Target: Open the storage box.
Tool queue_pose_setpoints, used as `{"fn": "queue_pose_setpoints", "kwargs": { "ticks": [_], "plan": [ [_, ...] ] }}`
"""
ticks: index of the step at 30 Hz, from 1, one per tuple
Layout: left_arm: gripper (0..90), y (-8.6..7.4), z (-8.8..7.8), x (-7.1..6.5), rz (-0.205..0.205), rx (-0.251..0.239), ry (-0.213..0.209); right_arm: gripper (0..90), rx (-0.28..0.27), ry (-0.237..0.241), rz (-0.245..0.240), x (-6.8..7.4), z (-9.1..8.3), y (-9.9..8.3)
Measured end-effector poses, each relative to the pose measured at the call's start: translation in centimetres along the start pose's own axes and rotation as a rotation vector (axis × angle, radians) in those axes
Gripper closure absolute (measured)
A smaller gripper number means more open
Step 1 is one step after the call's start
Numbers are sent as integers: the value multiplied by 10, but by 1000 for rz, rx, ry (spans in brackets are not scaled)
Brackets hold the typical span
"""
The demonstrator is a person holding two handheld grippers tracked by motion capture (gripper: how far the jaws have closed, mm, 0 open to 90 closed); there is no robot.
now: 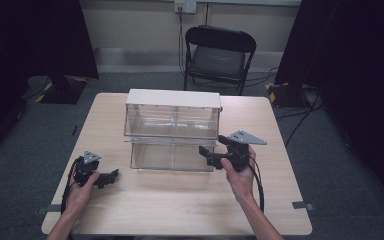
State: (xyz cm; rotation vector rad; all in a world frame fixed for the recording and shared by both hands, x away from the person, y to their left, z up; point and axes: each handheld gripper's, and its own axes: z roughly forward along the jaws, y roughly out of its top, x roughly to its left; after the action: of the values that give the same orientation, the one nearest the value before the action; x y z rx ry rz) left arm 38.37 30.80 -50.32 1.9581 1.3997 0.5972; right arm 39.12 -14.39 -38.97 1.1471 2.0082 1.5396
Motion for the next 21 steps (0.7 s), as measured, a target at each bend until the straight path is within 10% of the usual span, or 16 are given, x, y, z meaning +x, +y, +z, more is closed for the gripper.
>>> {"fn": "queue_pose_setpoints", "kwargs": {
  "ticks": [21],
  "plan": [
    [56, 0, 0, 0, 0, 0, 0, 139, 0, 14, 13, -1, 0, 0]
  ]
}}
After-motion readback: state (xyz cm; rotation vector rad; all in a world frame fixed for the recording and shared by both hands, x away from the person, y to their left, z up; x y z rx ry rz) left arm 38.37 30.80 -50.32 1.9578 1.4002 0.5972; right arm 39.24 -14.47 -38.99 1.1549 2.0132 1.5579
